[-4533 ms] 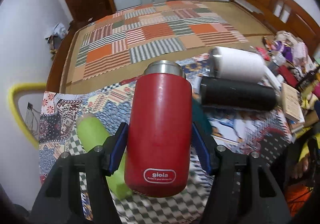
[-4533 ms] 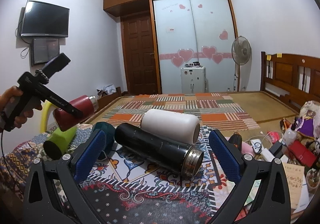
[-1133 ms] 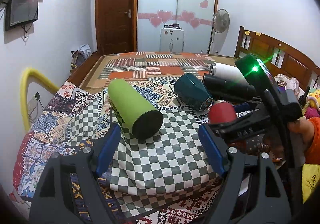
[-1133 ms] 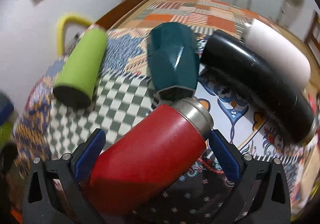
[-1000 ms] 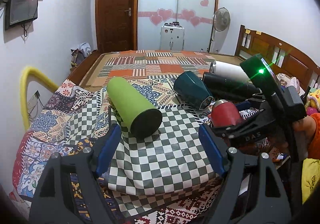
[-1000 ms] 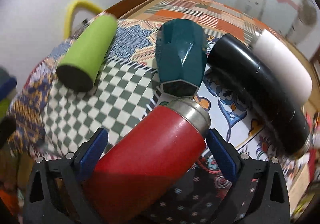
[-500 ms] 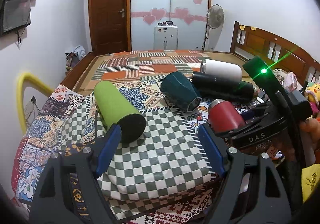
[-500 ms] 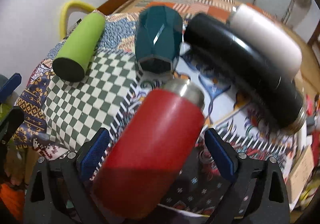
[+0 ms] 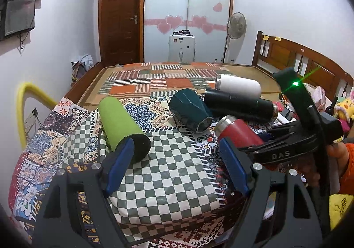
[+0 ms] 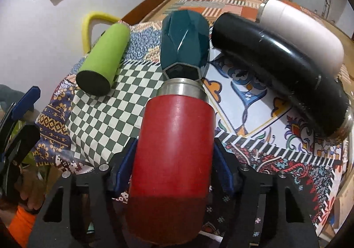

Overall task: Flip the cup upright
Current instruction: 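Rotate the red thermos with the right gripper so its opening points up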

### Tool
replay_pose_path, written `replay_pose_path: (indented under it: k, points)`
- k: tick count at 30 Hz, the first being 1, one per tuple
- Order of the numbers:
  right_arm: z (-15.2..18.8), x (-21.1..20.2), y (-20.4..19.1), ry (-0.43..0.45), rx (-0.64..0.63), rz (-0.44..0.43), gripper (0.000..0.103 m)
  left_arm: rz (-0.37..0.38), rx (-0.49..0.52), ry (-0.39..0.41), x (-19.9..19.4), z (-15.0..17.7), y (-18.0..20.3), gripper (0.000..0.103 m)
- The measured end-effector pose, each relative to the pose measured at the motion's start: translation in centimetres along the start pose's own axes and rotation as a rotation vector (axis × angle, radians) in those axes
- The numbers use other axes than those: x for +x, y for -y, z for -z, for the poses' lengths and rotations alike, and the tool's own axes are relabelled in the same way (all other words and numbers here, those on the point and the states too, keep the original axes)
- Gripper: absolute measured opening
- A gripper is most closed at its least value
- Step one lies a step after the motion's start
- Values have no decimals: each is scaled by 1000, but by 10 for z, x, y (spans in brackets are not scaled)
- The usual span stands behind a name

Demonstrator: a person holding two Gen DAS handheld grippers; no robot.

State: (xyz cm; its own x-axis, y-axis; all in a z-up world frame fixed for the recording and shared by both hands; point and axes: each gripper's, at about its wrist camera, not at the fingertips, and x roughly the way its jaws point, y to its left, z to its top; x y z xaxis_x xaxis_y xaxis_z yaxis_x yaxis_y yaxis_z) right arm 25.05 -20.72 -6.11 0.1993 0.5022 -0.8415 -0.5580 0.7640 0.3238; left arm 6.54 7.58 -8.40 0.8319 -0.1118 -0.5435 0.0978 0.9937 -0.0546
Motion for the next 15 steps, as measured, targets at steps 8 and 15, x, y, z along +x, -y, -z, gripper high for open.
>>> replay_pose_path:
  k: [8,15]
  points:
    - [3,-37,-8,171,-49,21,60,-8,-3,3,-1,-7,2,80]
    - [-5,-49,-19,283,-84,35,59,-25,14,26,-1,-8,8,88]
